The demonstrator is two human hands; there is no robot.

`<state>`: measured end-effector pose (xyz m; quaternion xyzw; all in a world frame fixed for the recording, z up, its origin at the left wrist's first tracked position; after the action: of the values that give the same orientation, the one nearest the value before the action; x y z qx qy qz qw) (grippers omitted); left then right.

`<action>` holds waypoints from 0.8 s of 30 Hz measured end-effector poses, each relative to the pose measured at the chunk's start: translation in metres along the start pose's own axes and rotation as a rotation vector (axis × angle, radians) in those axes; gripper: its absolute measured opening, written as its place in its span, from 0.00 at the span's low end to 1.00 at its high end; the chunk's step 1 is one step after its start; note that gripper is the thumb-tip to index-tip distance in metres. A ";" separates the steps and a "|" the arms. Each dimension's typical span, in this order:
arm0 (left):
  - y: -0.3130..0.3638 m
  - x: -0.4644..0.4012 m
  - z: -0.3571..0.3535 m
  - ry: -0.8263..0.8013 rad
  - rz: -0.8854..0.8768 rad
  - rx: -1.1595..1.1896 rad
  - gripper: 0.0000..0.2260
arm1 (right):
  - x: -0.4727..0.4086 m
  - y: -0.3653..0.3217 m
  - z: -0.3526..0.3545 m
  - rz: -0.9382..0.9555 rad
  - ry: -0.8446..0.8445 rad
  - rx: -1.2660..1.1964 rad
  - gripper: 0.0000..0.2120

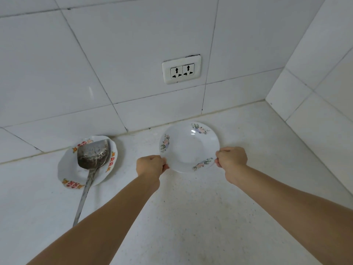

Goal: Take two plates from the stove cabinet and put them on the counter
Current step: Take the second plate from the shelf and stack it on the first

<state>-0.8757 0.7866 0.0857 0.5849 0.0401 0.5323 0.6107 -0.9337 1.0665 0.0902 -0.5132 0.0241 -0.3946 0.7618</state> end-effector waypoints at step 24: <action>0.012 -0.006 -0.015 0.052 -0.054 -0.107 0.13 | -0.019 0.001 -0.011 0.075 0.067 0.106 0.06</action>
<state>-0.8956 0.7893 0.0861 0.5359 0.0432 0.5319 0.6542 -0.9510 1.0697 0.0775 -0.4573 0.0475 -0.3834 0.8010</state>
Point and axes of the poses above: each hand's wrist, its own x-axis away from the middle knuckle, its own z-axis out of the back of the hand, y = z × x, the point moved 9 cm from there along -x, towards the middle knuckle, and after that the axes turned 14 degrees about y, right-handed, at the moved point
